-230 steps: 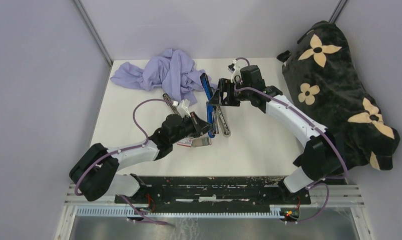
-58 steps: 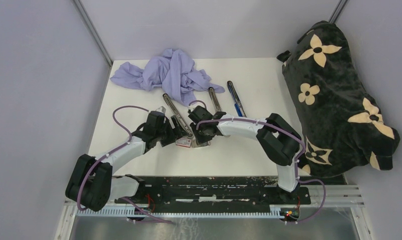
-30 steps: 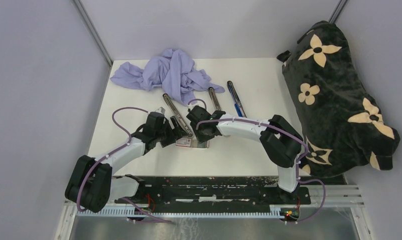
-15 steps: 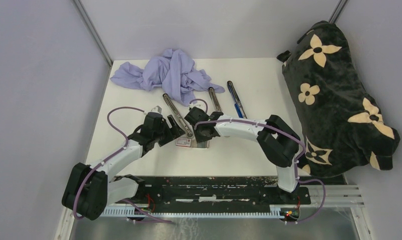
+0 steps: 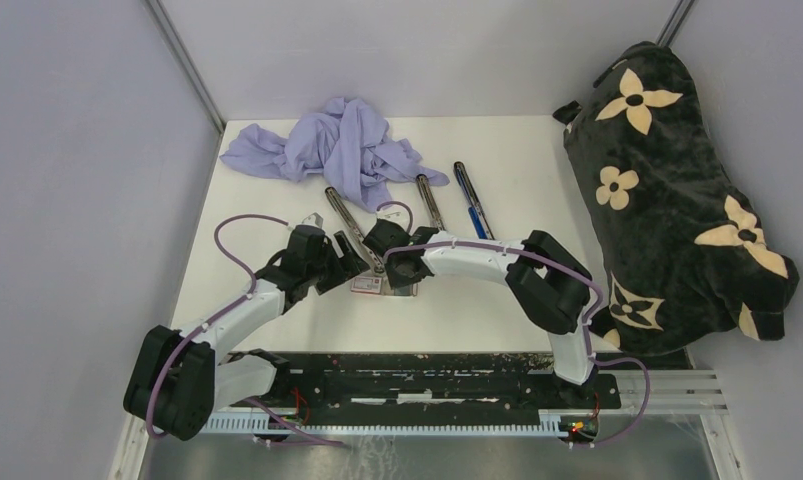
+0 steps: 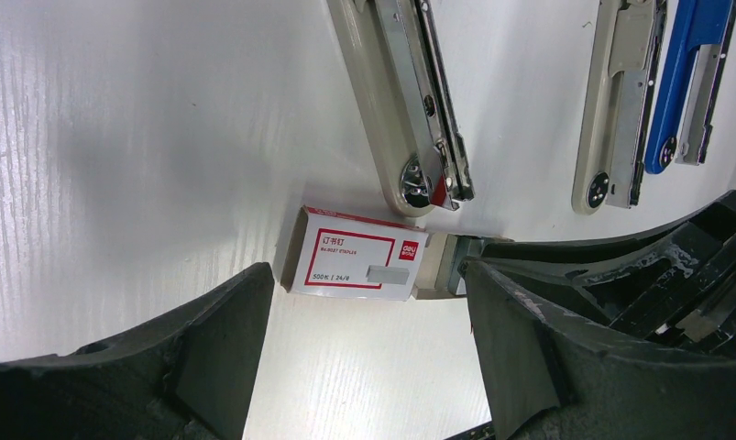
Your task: Load the staples into the stapler
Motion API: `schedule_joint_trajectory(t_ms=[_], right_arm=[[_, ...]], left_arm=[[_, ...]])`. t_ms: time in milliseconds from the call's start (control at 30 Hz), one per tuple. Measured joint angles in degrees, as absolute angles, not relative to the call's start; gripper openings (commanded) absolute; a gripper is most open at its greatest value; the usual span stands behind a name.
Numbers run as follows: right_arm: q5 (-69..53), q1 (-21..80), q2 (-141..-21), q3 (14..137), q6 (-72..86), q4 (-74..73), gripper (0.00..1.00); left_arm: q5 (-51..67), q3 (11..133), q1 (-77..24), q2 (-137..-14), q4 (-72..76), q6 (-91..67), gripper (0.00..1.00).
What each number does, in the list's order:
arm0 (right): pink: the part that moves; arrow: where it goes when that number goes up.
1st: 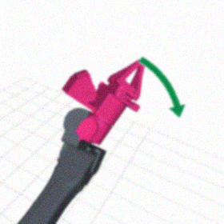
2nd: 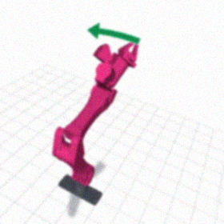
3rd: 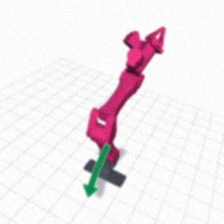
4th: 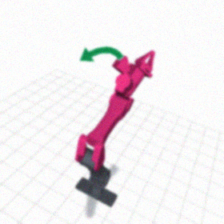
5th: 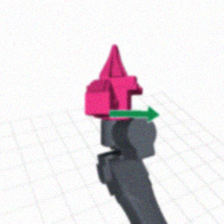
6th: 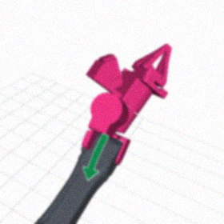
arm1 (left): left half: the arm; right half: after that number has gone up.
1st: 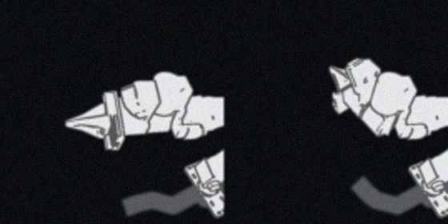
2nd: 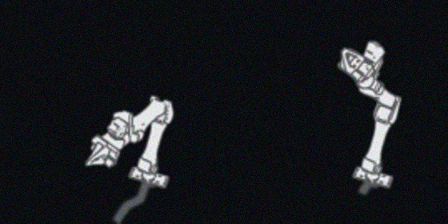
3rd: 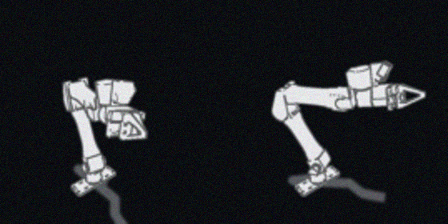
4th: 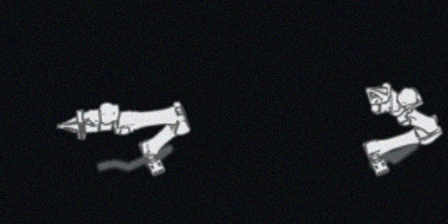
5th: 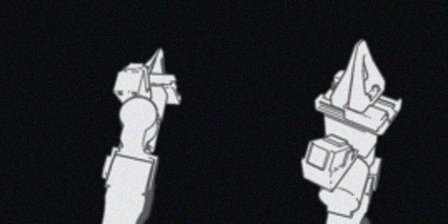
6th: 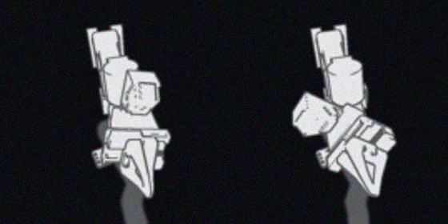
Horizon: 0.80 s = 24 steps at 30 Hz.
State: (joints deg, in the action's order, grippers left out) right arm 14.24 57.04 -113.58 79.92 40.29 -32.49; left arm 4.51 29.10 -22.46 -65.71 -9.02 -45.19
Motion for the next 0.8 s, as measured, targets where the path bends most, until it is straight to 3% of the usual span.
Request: schedule_joint_trajectory(t_ms=[800], right_arm=[[16.8, 57.4, -114.8, 80.5, 42.0, -34.4, 0.29]], left_arm=[[4.6, 29.1, -22.5, -66.1, -9.0, -45.2, 0.84]])
